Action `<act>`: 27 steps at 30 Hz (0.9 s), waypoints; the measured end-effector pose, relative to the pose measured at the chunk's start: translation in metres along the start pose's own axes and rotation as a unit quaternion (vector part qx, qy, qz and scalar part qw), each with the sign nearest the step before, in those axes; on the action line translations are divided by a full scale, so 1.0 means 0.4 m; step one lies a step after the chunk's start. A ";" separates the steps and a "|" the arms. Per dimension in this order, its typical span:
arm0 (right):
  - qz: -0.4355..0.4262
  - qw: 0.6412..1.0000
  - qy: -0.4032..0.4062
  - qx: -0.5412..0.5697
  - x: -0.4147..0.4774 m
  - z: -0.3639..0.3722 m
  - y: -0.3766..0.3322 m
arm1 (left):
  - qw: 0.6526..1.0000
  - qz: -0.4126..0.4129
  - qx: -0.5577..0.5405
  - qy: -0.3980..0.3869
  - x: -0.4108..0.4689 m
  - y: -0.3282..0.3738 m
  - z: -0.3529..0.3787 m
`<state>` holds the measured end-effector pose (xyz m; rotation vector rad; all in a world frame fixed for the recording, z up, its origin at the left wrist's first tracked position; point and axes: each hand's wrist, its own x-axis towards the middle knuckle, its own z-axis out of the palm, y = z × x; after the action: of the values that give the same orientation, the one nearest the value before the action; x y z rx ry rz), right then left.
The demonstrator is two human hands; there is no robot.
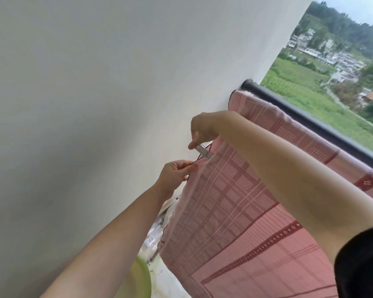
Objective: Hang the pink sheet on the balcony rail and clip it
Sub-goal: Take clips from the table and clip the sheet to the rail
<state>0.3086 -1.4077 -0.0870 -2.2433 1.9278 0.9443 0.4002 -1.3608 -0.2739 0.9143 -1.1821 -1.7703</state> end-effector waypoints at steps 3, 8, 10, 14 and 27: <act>0.005 0.998 0.054 0.040 -0.017 0.007 0.006 | 1.000 -0.005 0.018 -0.003 -0.009 0.008 0.000; -0.016 0.953 0.299 0.046 -0.048 0.061 -0.017 | 0.985 0.058 0.143 0.075 -0.038 0.019 -0.015; -0.024 0.898 0.439 -0.006 -0.061 0.126 -0.036 | 0.956 0.088 0.239 0.145 -0.060 0.018 -0.036; 0.020 0.833 0.552 0.033 -0.115 0.336 -0.098 | 0.866 0.125 0.416 0.247 -0.128 -0.033 -0.108; 0.264 0.878 0.364 0.163 -0.517 0.938 -0.110 | 0.770 0.188 0.608 0.042 -0.337 -0.255 0.108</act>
<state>0.1830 -1.0630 -0.3124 -2.0473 2.8040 -0.3255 0.3956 -1.1991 -0.3396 1.2680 -2.2902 -0.4510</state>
